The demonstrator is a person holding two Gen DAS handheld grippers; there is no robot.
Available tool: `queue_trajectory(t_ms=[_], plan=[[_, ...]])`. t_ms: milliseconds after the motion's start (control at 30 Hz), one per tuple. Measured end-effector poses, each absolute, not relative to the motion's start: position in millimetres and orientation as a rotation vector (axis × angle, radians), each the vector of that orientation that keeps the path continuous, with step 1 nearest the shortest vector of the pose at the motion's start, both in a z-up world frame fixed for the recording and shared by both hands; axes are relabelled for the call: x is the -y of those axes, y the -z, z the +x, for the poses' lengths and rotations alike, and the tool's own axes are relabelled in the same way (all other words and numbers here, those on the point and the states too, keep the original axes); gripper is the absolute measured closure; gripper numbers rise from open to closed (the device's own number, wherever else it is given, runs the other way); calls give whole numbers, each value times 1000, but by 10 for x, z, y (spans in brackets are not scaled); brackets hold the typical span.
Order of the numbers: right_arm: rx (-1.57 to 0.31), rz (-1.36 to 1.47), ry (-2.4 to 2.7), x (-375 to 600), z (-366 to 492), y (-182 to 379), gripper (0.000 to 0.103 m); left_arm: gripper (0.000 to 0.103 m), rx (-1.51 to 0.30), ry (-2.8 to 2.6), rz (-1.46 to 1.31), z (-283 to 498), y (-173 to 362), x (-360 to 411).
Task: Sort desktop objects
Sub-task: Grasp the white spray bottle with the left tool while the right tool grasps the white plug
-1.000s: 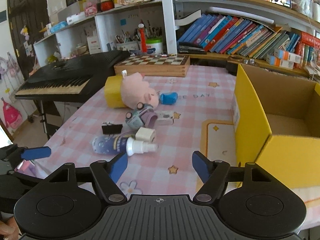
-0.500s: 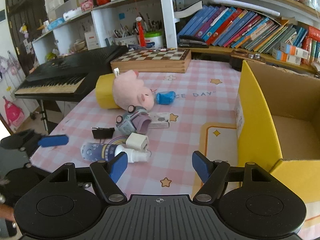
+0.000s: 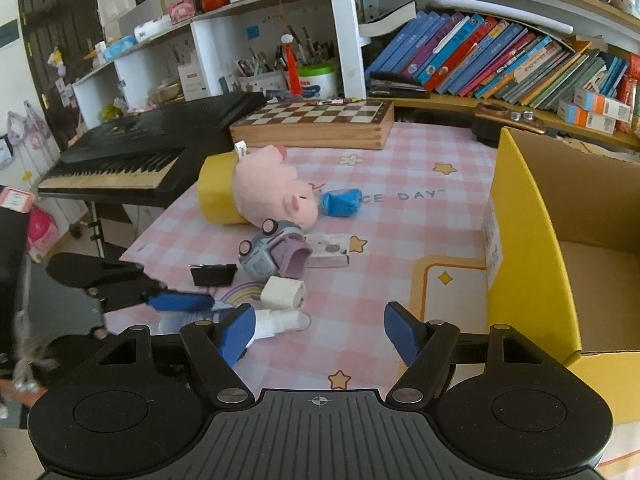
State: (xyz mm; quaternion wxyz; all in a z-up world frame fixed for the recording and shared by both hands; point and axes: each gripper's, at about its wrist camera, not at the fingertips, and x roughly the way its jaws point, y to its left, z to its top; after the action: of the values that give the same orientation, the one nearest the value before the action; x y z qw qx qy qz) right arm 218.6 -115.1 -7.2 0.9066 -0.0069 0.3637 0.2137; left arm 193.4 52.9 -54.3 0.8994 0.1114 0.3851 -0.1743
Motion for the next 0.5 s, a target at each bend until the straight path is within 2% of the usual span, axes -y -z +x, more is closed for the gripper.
queue_trajectory(t_ms=[133, 233, 400, 500], plan=[[-757, -27, -463, 1066, 2238, 93, 31, 67, -830, 367, 182, 1875, 536, -533], [-767, -37, -474, 963, 2340, 126, 31, 64, -855, 369, 188, 1876, 651, -484], [-811, -69, -477, 749, 2543, 219, 31, 73, -829, 339, 148, 1819, 657, -491], [-857, -74, -482, 659, 2654, 301, 37, 73, -845, 315, 148, 1700, 629, -524]])
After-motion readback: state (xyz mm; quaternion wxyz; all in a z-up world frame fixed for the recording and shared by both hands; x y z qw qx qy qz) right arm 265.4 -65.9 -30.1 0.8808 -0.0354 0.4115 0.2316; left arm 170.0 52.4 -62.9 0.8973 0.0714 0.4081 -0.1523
